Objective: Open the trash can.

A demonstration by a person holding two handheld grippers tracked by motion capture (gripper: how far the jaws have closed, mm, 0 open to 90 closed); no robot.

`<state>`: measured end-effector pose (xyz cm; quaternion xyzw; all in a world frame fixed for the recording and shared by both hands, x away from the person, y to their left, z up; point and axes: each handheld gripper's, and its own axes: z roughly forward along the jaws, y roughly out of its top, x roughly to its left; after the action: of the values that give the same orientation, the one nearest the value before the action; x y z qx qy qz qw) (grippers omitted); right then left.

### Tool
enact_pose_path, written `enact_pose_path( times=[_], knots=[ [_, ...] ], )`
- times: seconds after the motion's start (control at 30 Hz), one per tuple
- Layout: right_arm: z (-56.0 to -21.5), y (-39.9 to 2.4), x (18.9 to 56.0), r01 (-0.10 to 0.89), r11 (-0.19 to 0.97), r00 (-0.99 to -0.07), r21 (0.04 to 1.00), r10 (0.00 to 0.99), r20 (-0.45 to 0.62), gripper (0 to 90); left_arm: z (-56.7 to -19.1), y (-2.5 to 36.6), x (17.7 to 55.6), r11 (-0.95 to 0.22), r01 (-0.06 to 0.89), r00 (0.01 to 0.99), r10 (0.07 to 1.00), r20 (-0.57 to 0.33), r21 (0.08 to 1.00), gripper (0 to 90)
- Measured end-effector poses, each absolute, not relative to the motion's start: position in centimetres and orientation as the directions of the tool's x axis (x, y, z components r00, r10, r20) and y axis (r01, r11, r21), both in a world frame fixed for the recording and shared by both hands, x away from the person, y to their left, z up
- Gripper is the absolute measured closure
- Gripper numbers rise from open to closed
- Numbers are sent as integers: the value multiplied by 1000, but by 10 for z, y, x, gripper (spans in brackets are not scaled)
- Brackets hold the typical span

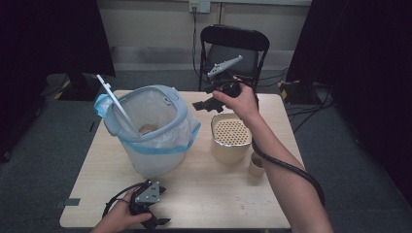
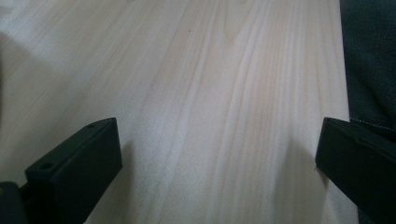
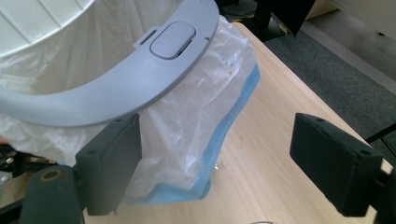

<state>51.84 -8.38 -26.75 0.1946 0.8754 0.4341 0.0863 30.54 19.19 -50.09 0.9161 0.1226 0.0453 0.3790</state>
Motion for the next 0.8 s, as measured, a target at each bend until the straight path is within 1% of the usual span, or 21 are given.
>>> enact_pose_path(
  times=[0.2,0.6,0.77,0.8],
  knots=[
    [-268,-92,509,266,537,-908,800,418,21,164,-501,192,305,-684,190,966,259,-9,704,0],
    [-284,-123,492,301,492,-892,817,449,58,164,-501,192,305,-684,191,966,259,-11,704,0],
    [-287,-131,486,302,480,-887,823,458,58,165,-502,192,305,-676,190,966,257,-14,712,0],
    [-288,-135,482,295,493,-887,818,460,43,164,-502,192,305,-677,190,966,257,-14,711,0]
  ],
)
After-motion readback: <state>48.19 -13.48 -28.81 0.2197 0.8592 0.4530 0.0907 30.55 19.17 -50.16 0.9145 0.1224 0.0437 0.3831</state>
